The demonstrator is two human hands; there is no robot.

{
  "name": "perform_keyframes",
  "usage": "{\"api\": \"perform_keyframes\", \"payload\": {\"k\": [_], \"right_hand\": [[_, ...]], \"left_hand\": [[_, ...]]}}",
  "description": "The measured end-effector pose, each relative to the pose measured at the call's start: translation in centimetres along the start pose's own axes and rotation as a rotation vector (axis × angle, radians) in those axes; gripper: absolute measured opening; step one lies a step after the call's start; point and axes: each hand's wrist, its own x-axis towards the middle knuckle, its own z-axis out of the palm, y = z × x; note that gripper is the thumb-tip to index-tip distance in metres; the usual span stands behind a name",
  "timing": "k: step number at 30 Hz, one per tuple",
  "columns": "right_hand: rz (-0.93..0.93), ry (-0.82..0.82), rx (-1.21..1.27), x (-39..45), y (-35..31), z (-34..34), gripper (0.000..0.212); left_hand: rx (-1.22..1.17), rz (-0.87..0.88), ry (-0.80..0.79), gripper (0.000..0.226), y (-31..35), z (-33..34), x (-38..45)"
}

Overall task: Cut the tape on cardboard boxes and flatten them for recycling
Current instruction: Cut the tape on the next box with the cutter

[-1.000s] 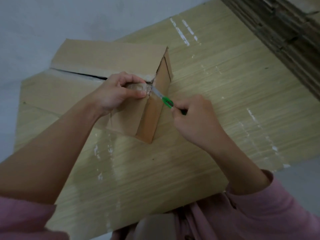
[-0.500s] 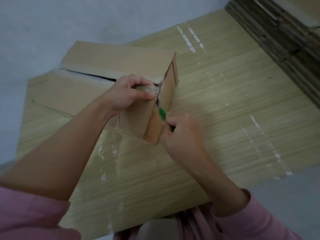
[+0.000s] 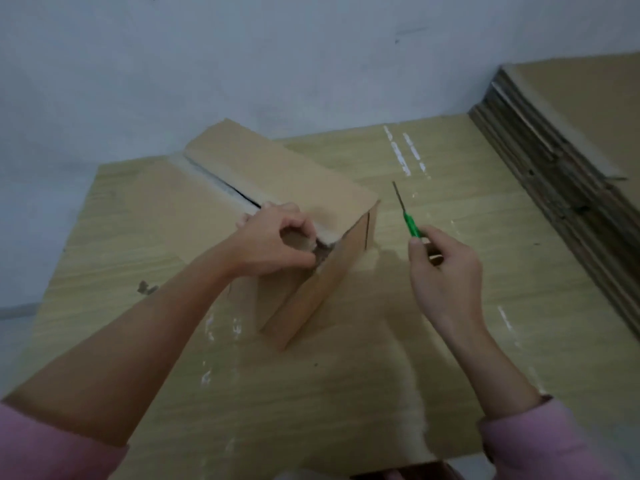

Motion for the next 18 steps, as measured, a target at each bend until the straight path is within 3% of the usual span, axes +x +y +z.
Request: {"api": "perform_keyframes", "payload": {"k": [2,4,6,7,9,10,12,13,15,16,18], "right_hand": [[-0.090,0.005,-0.062,1.2,-1.0,0.6,0.011],[-0.160,-0.048,-0.158,2.5,-2.2,1.9,0.022],[-0.154,-0.211,-0.205,3.6,-2.8,3.2,0.031],[-0.135,-0.333,-0.182,3.8,-3.2,3.9,0.036],[-0.097,-0.494,-0.150,3.5,-3.8,5.0,0.048],[-0.085,-0.521,-0.148,3.1,-3.9,5.3,0.051],[-0.056,-0.595,-0.074,2.3,-4.3,5.4,0.045],[-0.035,-0.677,-0.002,2.0,-4.5,5.3,0.040],[0.008,-0.795,0.093,1.7,-5.0,5.2,0.027],[0.010,-0.783,0.108,2.0,-5.2,5.3,0.021],[-0.003,-0.706,0.121,2.9,-5.5,5.8,0.013]], "left_hand": [[0.015,0.085,-0.071,0.027,-1.3,-0.8,-1.4],[0.048,0.195,-0.120,0.027,-2.5,-1.7,-2.9],[-0.057,0.246,-0.146,0.024,-3.2,-2.4,-4.2],[-0.224,0.200,-0.112,0.029,-3.4,-2.8,-4.8],[-0.560,0.056,0.105,0.046,-3.8,-3.2,-5.4],[-0.603,-0.012,0.310,0.046,-4.3,-3.1,-5.4],[-0.375,-0.226,0.707,0.040,-5.6,-2.7,-4.7],[-0.248,-0.392,0.795,0.043,-6.1,-2.7,-4.4],[-0.135,-0.745,0.698,0.060,-6.5,-2.7,-3.9],[-0.095,-0.832,0.601,0.067,-6.5,-2.5,-3.8],[0.078,-0.804,0.410,0.083,-6.5,-1.4,-3.7]]}}
